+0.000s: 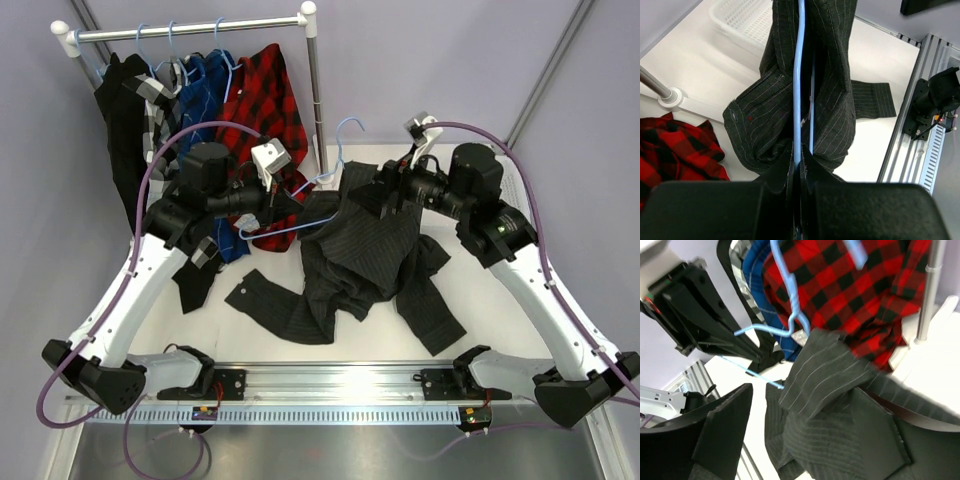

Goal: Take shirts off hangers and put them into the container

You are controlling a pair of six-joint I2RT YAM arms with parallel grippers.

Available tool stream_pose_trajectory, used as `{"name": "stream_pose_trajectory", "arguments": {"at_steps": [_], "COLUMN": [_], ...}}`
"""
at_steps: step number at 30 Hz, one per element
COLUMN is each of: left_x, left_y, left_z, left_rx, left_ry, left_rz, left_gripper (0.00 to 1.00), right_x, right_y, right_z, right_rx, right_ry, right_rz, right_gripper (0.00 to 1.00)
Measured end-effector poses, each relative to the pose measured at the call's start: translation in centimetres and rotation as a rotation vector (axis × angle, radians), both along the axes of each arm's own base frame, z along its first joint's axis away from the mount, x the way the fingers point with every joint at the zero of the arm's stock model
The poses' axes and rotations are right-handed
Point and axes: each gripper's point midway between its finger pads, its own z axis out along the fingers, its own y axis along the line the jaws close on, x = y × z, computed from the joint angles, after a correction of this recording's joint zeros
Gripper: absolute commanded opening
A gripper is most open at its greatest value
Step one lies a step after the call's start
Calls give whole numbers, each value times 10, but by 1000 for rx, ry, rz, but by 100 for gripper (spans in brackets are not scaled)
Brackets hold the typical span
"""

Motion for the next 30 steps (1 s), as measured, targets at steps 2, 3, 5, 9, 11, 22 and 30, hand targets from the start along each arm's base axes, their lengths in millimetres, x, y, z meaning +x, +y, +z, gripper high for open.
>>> {"name": "stream_pose_trajectory", "arguments": {"at_steps": [2,3,5,9,11,22,30], "left_x": [0,0,-1,-6,-10,-28,-47], "left_y": [1,2,3,5,6,23,56], "left_z": [1,2,4,8,9,7,-10], "left_rx": [-2,-5,-9,-19,-24,-24,7], "left_ry": [3,5,4,0,1,-33,-41], "left_rz": [13,18,25,30,30,82,205], "left_gripper": [0,0,0,0,0,0,0], "right_x": [-4,-7,-10,-2,5,35,26], "right_y": [7,13,21,31,35,8,-52], "right_z": [-8,-13,-22,-35,-41,-45,-46], "right_rx": [-7,-10,-15,-20,-21,-36,-124], "right_ry": [21,35,64,117,138,165,155], "right_rz": [-10,-8,-14,-71,-107,-373,-587], "right_gripper": [78,76,75,65,47,0,0]}}
